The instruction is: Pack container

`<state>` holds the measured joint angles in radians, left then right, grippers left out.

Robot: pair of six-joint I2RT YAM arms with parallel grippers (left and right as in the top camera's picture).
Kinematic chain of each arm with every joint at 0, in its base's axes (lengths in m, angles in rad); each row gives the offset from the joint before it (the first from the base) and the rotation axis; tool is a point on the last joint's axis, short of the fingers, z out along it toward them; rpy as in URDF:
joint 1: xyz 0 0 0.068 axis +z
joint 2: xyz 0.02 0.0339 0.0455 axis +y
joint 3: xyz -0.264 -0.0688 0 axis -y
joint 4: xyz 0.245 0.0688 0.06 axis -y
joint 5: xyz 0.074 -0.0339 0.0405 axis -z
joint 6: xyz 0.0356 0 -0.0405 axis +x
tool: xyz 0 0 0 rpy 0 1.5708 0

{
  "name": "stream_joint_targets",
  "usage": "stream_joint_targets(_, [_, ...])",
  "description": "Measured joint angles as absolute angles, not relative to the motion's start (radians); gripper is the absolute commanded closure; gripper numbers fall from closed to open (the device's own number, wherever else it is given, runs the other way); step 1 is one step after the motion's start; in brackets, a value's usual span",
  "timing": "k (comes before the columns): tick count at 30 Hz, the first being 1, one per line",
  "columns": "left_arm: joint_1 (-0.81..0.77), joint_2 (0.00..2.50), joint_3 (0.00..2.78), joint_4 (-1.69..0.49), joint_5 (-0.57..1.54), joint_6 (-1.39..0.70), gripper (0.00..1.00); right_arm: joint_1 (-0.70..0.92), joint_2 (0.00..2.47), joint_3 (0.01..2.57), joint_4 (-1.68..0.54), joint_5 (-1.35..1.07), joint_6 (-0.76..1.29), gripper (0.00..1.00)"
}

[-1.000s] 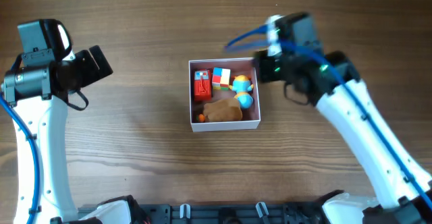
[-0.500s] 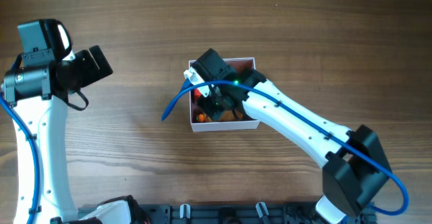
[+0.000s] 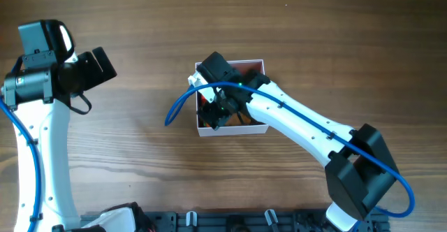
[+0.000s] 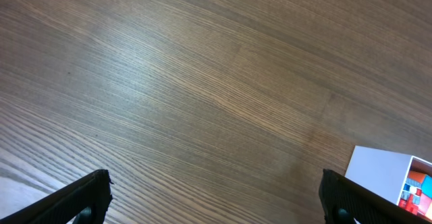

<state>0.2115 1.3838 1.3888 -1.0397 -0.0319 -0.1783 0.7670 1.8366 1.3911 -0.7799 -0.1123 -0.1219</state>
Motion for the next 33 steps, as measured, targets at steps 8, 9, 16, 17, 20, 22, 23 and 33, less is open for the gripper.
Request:
stream_joint_targets(8, [0.209,1.384,1.389,-1.039,-0.032,-0.178,0.00,0.713,1.776,1.390,-0.749,-0.012,0.059,0.09])
stream_joint_targets(9, [0.205,1.384,1.389,-1.039,-0.033,-0.178,0.00,0.670,1.723,1.390,-0.742,0.009,0.100,0.00])
stream_joint_targets(16, [0.037,1.384,1.389,-0.905,-0.009,-0.154,0.00,0.208,1.393,1.401,-0.717,0.075,0.242,0.00])
stream_joint_targets(17, [0.025,1.384,1.389,-0.867,-0.008,-0.154,0.00,0.167,1.393,1.401,-0.697,0.080,0.238,0.00])
stream_joint_targets(20, [0.019,1.384,1.389,-0.805,-0.009,-0.151,0.00,0.079,1.401,1.401,-0.727,0.083,0.169,0.00])
stream_joint_targets(22, [0.019,1.384,1.389,-0.842,-0.008,-0.136,0.00,0.044,1.400,1.401,-0.768,0.083,0.169,0.00])
stream_joint_targets(23, [0.019,1.383,1.389,-0.888,-0.004,-0.126,0.00,0.024,1.393,1.400,-0.806,0.083,0.172,0.00])
stream_joint_targets(33, [-0.025,0.815,1.105,-0.870,0.033,-0.106,0.00,-0.009,0.702,0.973,-0.818,0.080,0.178,0.00])
